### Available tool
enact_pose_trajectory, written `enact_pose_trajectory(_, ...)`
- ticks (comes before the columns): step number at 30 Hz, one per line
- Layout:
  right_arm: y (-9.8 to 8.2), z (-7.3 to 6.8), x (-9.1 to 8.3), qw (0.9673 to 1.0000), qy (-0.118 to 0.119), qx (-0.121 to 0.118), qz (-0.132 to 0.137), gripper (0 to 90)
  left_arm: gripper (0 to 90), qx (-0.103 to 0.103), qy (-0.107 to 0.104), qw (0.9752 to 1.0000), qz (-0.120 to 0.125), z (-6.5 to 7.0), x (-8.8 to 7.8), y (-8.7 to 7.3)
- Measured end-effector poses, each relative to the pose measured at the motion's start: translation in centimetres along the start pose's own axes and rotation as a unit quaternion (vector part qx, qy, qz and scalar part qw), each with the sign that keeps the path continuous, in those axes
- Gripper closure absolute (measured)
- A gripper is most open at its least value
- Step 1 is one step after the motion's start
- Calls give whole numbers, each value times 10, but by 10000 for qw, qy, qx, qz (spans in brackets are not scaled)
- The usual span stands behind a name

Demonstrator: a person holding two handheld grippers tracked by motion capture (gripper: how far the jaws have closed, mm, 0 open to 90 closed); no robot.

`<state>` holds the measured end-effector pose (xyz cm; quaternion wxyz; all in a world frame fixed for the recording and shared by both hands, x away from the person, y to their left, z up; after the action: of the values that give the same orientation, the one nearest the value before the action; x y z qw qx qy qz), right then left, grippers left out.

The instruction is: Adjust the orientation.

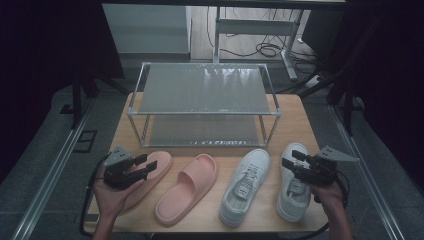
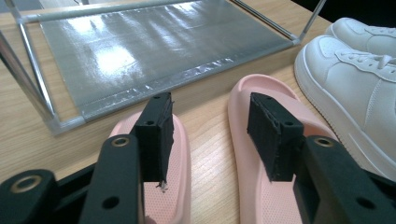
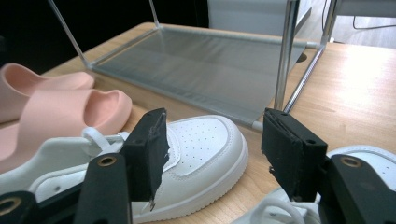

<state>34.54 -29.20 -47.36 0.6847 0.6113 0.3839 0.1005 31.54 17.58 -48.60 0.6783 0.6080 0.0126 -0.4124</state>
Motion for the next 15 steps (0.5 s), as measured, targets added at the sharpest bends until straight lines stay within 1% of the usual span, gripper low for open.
enact_pose_trajectory(2, 0, 1, -2, 10000, -24, -13, 26, 422, 528, 0, -13, 10000, -35, 0, 1, -1)
enact_pose_trajectory(4, -1, 3, -4, 10000, -26, 32, 68, 422, 561, 10, -25, 10000, -50, 1, 2, -3)
enact_pose_trajectory(6, -4, 4, -3, 10000, -40, 36, 41, 422, 606, 44, -42, 10000, -55, 3, 3, -4)
enact_pose_trajectory(9, -4, 0, -1, 9999, -87, -111, 2, 421, 684, 97, -102, 9999, -57, 5, 4, -6)
enact_pose_trajectory(10, -4, -3, 1, 9998, -78, -200, -38, 419, 748, 138, -103, 9998, -71, 6, 4, -7)
enact_pose_trajectory(11, -4, -3, 1, 9998, -78, -200, -38, 419, 748, 153, -106, 9998, -77, 7, 4, -8)
enact_pose_trajectory(15, -2, -10, 1, 9995, -46, -308, -99, 416, 846, 214, -153, 9996, -46, 11, 0, -7)
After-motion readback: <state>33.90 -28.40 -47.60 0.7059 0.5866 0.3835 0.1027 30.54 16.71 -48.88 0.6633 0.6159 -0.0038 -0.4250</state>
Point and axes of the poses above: each handheld gripper's, and its own axes: x roughly forward along the jaws, y roughly out of its top, z roughly to its right, the point moved 8 cm from there along x, roughly forward along the jaws, and after that the axes turned 7 degrees about -x, right-handed, at the moved point
